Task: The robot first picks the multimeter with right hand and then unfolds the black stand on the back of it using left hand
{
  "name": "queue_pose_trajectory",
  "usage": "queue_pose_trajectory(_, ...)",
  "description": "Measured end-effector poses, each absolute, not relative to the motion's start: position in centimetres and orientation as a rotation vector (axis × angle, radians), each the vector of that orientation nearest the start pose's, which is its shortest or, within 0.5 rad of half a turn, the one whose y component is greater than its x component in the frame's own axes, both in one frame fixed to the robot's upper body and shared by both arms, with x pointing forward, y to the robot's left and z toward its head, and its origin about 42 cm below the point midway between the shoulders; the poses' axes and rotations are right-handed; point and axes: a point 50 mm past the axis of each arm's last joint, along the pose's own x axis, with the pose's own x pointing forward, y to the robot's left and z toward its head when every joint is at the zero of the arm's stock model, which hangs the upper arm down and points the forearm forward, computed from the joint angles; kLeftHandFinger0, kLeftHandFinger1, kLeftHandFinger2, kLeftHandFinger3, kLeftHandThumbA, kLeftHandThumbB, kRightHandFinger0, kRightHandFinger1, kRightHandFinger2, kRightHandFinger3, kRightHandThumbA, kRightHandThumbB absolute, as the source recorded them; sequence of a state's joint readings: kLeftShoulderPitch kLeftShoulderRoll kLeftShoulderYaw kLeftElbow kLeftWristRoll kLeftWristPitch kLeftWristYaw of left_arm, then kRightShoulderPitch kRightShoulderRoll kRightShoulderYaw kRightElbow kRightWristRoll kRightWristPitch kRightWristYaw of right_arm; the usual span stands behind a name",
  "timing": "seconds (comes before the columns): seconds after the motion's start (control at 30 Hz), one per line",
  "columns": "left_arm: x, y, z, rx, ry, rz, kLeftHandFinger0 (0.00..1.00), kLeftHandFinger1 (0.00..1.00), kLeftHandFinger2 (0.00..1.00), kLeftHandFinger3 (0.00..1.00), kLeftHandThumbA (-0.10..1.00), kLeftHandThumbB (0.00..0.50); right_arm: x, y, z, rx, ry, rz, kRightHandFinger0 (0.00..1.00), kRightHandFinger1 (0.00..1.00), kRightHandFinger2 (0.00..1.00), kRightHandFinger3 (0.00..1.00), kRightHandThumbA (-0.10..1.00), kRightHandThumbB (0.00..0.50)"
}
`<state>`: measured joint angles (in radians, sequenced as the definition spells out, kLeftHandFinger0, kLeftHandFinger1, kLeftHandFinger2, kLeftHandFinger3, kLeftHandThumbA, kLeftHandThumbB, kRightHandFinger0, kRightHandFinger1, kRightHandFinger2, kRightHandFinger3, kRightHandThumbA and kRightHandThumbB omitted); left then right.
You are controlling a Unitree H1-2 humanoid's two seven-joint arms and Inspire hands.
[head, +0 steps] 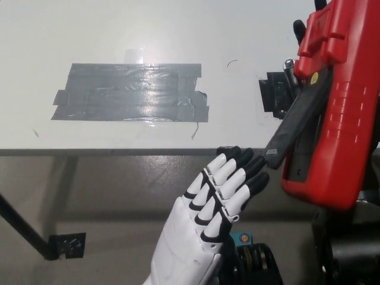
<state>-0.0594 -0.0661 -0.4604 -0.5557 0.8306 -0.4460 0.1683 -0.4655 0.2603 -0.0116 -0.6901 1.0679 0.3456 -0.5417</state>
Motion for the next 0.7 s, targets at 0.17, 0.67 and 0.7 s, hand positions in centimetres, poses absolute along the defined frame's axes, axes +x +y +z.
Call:
queue_pose_trajectory(0.17,20.0,7.3,28.1,0.368,-1.237,-0.238,0.66,0.0,0.08,1.0,1.0,0.378,29.1,-12.3,37.1,1.222,-0.367,0.374,0.0,0.38,0.73,1.0,-0.1,0.03)
queue_pose_trajectory(0.67,19.8,6.8,28.3,0.196,-1.235,-0.28,0.34,0.0,0.0,1.0,0.95,0.388,29.0,-11.9,37.2,1.251,-0.366,0.363,0.0,0.4,0.75,1.0,-0.1,0.025)
queue_pose_trajectory(0.7,19.8,6.8,28.3,0.192,-1.233,-0.273,0.31,0.0,0.0,1.0,0.94,0.394,29.1,-12.0,37.2,1.251,-0.366,0.359,0.0,0.4,0.75,1.0,-0.1,0.025)
